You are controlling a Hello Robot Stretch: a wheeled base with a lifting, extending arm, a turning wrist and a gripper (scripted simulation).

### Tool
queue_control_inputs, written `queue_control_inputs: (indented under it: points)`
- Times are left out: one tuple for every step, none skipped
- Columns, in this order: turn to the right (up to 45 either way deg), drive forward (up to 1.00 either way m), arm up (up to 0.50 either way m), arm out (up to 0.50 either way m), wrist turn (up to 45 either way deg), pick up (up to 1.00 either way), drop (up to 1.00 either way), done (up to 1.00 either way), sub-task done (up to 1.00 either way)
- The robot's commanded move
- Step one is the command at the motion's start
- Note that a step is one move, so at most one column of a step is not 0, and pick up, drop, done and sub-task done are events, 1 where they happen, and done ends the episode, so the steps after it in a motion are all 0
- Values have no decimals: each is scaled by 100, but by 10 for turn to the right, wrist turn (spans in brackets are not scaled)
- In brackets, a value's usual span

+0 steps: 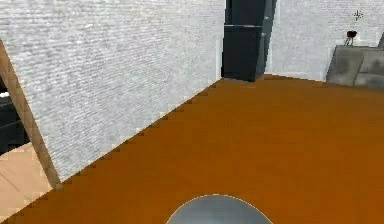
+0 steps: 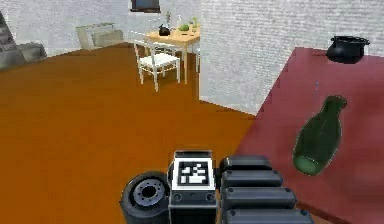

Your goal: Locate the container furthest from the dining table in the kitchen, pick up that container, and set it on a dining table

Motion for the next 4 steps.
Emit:
queue_control_inputs:
  points:
    - [-450, 0, 0, 0, 0, 0, 0, 0, 0]
    - [-330, 0, 0, 0, 0, 0, 0, 0, 0]
    - [0, 100, 0, 0, 0, 0, 0, 0, 0]
    - [0, 100, 0, 0, 0, 0, 0, 0, 0]
